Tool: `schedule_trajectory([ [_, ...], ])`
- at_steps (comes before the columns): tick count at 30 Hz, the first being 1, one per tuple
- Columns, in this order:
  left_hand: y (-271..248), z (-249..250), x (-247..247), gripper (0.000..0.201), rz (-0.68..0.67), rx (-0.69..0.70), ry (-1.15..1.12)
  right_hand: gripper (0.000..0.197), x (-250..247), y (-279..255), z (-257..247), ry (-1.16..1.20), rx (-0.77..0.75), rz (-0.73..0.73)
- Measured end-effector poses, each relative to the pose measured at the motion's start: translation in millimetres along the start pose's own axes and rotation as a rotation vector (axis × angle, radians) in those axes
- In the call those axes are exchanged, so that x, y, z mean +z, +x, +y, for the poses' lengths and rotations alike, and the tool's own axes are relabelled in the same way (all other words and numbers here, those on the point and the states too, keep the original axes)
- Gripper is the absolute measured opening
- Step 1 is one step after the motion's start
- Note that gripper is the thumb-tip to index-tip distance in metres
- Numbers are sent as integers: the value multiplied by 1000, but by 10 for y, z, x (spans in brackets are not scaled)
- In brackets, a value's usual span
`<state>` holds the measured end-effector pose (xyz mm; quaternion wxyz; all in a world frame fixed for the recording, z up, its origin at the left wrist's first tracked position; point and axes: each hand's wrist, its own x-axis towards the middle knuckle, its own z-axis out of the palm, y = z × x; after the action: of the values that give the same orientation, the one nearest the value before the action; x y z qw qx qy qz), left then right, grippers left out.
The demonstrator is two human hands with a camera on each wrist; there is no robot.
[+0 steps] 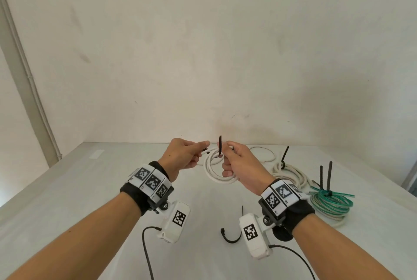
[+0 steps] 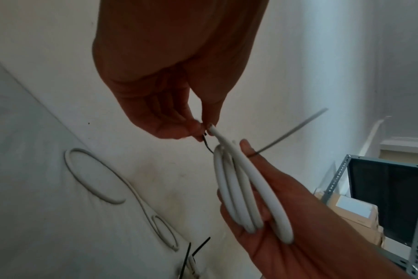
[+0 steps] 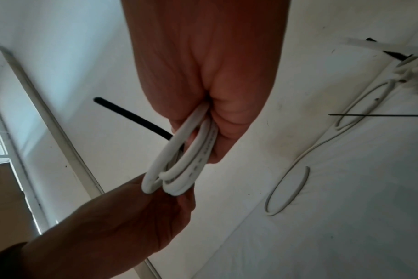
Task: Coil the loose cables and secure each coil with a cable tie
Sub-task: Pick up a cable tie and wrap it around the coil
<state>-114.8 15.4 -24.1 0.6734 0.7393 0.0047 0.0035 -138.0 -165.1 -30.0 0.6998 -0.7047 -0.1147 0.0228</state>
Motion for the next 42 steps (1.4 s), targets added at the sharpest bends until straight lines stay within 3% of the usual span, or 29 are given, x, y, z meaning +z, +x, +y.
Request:
schedule_trajectory([
  [4, -124, 9, 107, 34, -150, -83, -62, 29, 36, 38, 54, 23, 15, 39],
  [9, -154, 84, 135, 33, -225, -201, -293, 30, 25, 9, 51, 85, 40, 27],
  [13, -158, 133, 111, 32, -339, -243, -315, 27, -2, 1, 11, 65, 73, 32],
  [17, -207, 109, 140, 26, -409, -156, -257, 26, 4, 1, 49, 68, 105, 46],
  [22, -216, 12, 112, 42, -467, -26, -267, 24, -18, 21, 45, 103, 111, 75],
  [29, -203, -86, 236, 22, -284, 285, 117, 29, 67, 70, 101, 21, 52, 167],
  [33, -207, -89, 283, 20, -220, 305, 106, 33, 82, 91, 177, -108, -22, 234],
  [42, -182, -125, 319, 26, -136, 398, 178, 14, 84, 51, 127, -151, -164, 250],
])
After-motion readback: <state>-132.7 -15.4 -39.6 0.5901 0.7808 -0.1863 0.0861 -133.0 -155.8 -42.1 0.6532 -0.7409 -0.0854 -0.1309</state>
